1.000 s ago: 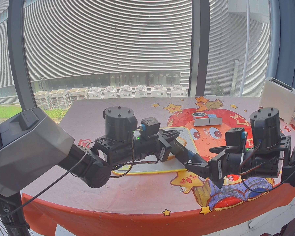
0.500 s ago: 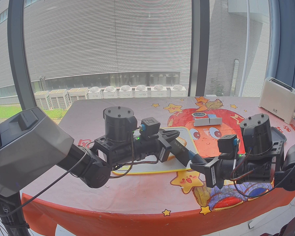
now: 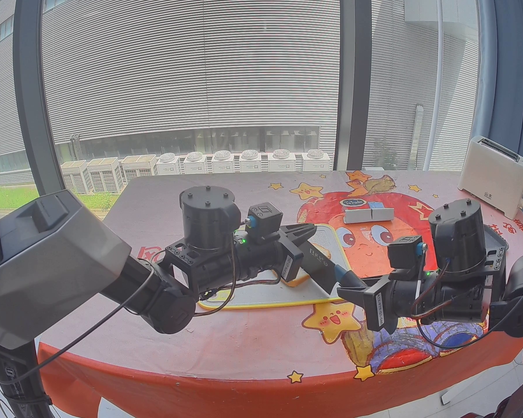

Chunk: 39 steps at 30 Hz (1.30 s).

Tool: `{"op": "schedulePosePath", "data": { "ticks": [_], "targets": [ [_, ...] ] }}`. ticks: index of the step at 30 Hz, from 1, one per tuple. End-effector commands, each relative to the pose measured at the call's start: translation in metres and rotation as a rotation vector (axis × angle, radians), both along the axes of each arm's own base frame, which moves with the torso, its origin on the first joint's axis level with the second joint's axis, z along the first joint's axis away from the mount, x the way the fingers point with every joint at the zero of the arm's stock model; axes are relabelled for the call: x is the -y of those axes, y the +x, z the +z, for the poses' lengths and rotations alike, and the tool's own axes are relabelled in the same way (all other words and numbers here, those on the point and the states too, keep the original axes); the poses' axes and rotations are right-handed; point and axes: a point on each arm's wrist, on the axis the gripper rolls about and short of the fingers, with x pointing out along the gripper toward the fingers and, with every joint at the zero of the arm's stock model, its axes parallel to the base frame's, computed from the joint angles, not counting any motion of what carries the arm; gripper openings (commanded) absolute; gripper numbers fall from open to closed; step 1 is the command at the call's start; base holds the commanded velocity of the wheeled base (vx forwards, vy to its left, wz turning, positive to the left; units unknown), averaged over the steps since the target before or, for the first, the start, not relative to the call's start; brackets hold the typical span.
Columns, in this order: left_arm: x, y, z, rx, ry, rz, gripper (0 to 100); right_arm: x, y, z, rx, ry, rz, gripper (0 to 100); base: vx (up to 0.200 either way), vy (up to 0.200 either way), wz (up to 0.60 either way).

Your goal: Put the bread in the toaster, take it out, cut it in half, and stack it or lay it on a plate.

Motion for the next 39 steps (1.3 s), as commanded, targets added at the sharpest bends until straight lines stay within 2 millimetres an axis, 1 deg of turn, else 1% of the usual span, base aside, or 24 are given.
{"op": "schedulePosePath", "data": {
  "ticks": [1,6,9,13,20,23,26,28,30,35,39],
  "targets": [
    [-0.006,-0.008,0.029,0.060,-0.050,0.001,0,0.001,-0.002,0.004,0.014,0.010,0.001,0,0.000,0.000,0.00],
    [-0.011,-0.016,0.045,0.087,-0.070,-0.001,0,0.003,-0.004,0.009,0.028,0.022,0.001,0,0.000,0.000,0.00],
    [-0.011,-0.018,0.044,0.082,-0.066,-0.002,0,0.003,-0.004,0.008,0.026,0.020,0.001,0,0.000,0.000,0.00],
    [-0.012,-0.019,0.037,0.064,-0.052,-0.002,0,0.003,-0.004,0.009,0.029,0.021,0.006,0,0.000,0.000,0.00],
    [-0.011,-0.019,0.035,0.061,-0.049,-0.006,0,0.004,-0.001,0.004,0.025,-0.009,0.008,0,0.000,0.000,0.00],
    [-0.011,-0.019,0.036,0.064,-0.049,-0.006,0,0.006,-0.001,0.006,0.038,-0.013,0.011,0,0.000,0.000,0.00],
    [-0.012,-0.021,0.041,0.073,-0.058,-0.007,0,0.010,-0.002,0.015,0.079,-0.008,0.027,0,0.000,0.000,0.00],
    [-0.015,-0.024,0.050,0.089,-0.072,-0.007,0,0.008,0.000,0.022,0.113,-0.014,0.045,0,0.000,0.000,0.00],
    [-0.015,-0.025,0.050,0.091,-0.073,-0.010,0,0.006,0.000,0.025,0.126,-0.011,0.053,0,0.000,0.000,0.00],
    [-0.016,-0.028,0.044,0.074,-0.061,-0.012,0,0.007,-0.003,0.017,0.112,-0.033,0.072,0,0.000,0.000,0.00],
    [-0.017,-0.028,0.043,0.072,-0.059,-0.012,0,0.007,0.001,0.009,0.084,-0.050,0.084,0,0.000,0.000,0.00]
  ]
}}
